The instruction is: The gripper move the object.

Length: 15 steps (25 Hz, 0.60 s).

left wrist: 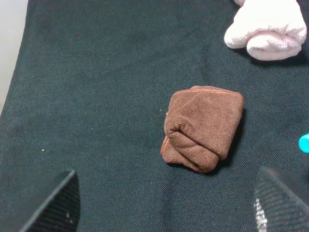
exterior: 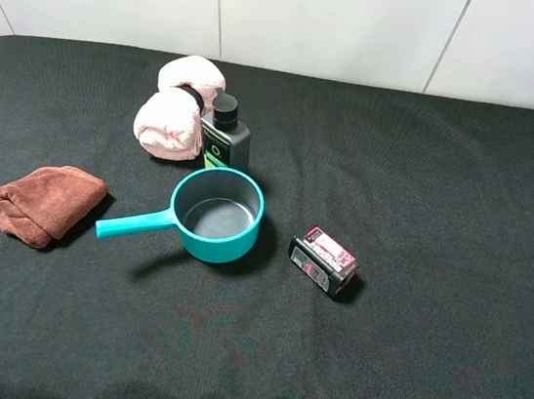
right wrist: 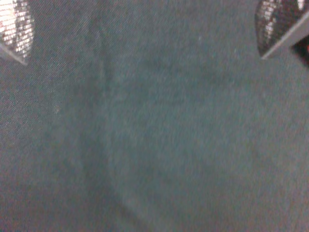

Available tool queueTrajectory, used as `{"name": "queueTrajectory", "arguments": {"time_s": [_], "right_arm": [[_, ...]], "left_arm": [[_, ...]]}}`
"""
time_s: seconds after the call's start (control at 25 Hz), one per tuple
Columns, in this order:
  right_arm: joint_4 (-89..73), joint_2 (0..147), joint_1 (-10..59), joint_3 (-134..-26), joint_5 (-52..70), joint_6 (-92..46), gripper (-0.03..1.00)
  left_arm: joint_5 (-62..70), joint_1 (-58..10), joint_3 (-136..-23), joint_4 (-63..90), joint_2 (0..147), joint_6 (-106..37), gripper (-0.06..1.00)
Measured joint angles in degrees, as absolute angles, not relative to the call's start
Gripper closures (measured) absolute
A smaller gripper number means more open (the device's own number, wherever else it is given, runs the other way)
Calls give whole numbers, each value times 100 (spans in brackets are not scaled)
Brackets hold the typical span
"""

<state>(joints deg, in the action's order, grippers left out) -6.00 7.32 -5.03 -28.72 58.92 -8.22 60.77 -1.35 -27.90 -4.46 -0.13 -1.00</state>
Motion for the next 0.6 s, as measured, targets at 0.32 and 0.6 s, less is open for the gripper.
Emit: {"name": "queueTrajectory", "arguments": {"time_s": [0.32,0.6], "right_arm": [[-438,137,-503,-2872,5886,-610,27],[-259,-35,-503,-2867,5886,-462,27]], "left_arm": [[6077,-135,-2790,-446,-13,-100,18],[6077,-135,-2790,-446,-13,-100,18]]}}
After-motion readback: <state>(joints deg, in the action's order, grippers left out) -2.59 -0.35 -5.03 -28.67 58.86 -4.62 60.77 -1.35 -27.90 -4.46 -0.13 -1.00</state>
